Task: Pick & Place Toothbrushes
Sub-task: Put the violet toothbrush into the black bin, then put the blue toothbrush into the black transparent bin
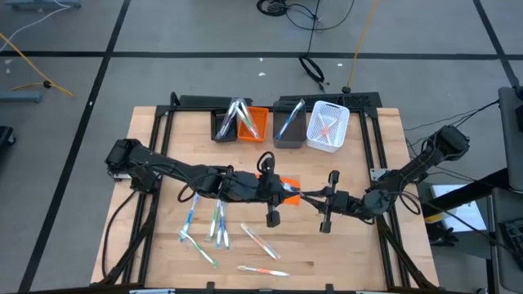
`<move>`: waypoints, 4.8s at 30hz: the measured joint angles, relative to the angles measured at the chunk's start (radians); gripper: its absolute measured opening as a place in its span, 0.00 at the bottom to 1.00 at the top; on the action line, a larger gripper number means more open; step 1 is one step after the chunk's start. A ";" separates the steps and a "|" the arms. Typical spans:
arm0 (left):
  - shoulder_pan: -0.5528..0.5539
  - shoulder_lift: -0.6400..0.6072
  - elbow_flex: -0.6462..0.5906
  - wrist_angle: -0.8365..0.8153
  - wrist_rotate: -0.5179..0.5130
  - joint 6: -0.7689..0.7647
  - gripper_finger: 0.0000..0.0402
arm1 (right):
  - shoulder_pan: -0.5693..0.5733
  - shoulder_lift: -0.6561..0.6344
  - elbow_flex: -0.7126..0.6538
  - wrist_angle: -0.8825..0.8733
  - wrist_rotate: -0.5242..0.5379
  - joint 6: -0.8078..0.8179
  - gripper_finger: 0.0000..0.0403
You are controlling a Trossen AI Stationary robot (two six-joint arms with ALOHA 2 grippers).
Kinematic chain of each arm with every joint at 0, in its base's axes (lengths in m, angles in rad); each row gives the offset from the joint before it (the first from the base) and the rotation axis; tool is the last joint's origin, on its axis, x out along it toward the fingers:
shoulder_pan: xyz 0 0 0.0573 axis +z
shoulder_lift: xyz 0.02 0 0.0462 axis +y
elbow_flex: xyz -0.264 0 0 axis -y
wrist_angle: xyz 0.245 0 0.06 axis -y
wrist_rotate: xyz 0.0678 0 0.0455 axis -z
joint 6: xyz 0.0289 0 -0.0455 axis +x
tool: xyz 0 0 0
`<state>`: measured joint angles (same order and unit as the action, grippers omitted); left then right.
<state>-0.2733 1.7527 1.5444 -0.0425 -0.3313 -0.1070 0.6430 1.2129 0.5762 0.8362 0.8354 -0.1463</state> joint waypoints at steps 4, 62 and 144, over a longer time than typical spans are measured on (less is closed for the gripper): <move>0.000 0.000 0.000 -0.023 -0.011 0.001 0.01 | 0.000 0.000 0.000 -0.002 0.003 0.004 0.15; 0.749 -0.169 -0.102 -0.934 -0.005 -0.212 0.01 | -0.002 -0.001 0.000 -0.138 0.000 0.135 0.25; 0.343 -0.250 -0.494 -1.126 0.095 -0.087 0.53 | -0.002 0.002 0.000 -0.175 0.000 0.168 0.25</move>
<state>0.0698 1.5024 1.0505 -1.1682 -0.2366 -0.1938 0.6407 1.2144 0.5762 0.6609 0.8356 0.0221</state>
